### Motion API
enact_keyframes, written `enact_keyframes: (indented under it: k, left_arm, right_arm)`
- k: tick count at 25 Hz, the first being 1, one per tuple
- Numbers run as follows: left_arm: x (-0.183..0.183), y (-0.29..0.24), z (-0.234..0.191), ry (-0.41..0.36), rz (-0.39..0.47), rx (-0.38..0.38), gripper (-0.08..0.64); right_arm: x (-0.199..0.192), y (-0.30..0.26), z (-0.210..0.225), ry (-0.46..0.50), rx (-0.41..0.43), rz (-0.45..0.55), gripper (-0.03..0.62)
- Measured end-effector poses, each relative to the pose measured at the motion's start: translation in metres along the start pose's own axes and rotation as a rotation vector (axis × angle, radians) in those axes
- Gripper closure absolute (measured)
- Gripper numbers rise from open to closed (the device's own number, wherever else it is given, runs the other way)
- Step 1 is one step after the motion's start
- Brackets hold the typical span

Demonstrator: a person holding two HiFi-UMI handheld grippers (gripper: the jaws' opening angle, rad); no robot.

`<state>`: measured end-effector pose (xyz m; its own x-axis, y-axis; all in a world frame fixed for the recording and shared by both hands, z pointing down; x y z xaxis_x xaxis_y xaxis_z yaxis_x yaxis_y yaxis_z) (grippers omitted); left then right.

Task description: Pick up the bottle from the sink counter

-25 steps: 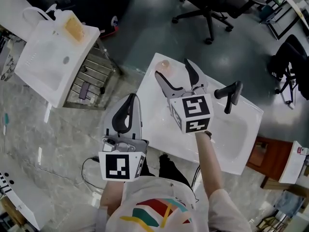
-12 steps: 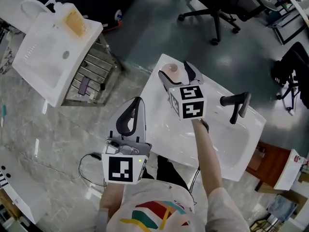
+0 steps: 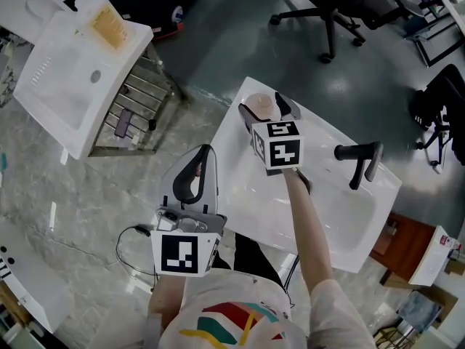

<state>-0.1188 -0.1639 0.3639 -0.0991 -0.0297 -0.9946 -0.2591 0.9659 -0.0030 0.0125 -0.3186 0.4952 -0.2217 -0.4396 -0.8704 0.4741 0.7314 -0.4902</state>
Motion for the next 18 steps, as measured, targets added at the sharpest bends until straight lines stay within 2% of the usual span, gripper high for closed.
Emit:
enact_keyframes:
  k: [18]
  left_arm:
    - [-0.013, 0.000, -0.012, 0.018, -0.027, 0.008, 0.541]
  right_arm:
    - [-0.031, -0.027, 0.002, -0.026, -0.049, -0.073, 0.215]
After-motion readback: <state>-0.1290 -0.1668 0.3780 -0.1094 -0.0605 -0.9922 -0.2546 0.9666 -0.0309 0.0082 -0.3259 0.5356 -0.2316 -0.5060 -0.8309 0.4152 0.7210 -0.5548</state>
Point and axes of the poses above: the fingertips, and each gripper's own axes: y backward along the fingers, z to its right, x out of its top, the point moved 6 cm from there along y, backward along the fingers, and after that the axes turned 8 degrees about z, right-handed, at the moved point
